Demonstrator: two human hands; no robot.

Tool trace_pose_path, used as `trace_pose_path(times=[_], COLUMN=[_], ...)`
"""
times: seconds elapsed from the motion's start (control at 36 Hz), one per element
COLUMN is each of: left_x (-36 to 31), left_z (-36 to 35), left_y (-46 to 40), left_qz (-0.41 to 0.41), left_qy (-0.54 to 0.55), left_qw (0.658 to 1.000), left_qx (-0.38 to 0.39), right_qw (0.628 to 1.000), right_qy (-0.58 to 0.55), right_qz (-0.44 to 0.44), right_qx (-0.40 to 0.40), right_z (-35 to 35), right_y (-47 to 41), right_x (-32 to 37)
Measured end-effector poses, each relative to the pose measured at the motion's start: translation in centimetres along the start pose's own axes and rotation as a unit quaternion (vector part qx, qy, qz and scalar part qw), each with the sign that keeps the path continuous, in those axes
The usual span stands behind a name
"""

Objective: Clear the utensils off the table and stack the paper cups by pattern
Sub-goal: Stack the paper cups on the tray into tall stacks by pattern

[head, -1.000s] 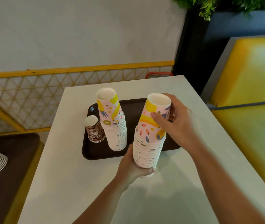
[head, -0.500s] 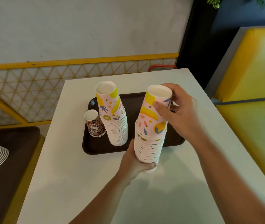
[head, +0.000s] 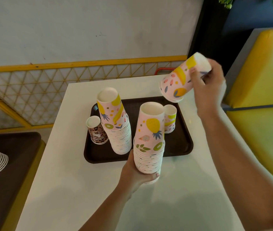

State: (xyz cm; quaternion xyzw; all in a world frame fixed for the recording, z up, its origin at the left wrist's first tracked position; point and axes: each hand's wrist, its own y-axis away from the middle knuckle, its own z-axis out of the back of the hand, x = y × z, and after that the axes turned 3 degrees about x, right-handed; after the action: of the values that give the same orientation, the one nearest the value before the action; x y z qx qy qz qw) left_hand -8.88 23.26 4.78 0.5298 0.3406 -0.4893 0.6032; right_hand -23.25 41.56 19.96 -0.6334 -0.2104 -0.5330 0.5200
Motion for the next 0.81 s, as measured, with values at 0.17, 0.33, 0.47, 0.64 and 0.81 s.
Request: trace_pose_path(times=[0.17, 0.33, 0.47, 0.64, 0.81], left_x=[-0.1, -0.1, 0.0, -0.4, -0.7], left_z=[0.2, 0.2, 0.0, -0.3, -0.3], left_y=[-0.3, -0.5, -0.5, -0.5, -0.6], left_qz=[0.003, -0.002, -0.015, -0.012, -0.01], left_qy=[0.0, 0.003, 0.001, -0.007, -0.03], left_qw=[1.0, 1.0, 1.0, 1.0, 0.999], left_qx=[0.0, -0.004, -0.004, -0.004, 0.01], right_qw=[0.986, 0.97, 0.964, 0.967, 0.977], right_qy=[0.121, 0.194, 0.216, 0.2, 0.034], right_qz=[0.0, -0.024, -0.06, -0.086, -0.014], right_qx=[0.119, 0.145, 0.142, 0.129, 0.212], right_z=[-1.9, -1.3, -0.2, 0.5, 0.9], right_y=[1.0, 3.2, 5.5, 6.5, 7.0], right_x=[-6.6, -10.2, -11.5, -8.6, 0.6])
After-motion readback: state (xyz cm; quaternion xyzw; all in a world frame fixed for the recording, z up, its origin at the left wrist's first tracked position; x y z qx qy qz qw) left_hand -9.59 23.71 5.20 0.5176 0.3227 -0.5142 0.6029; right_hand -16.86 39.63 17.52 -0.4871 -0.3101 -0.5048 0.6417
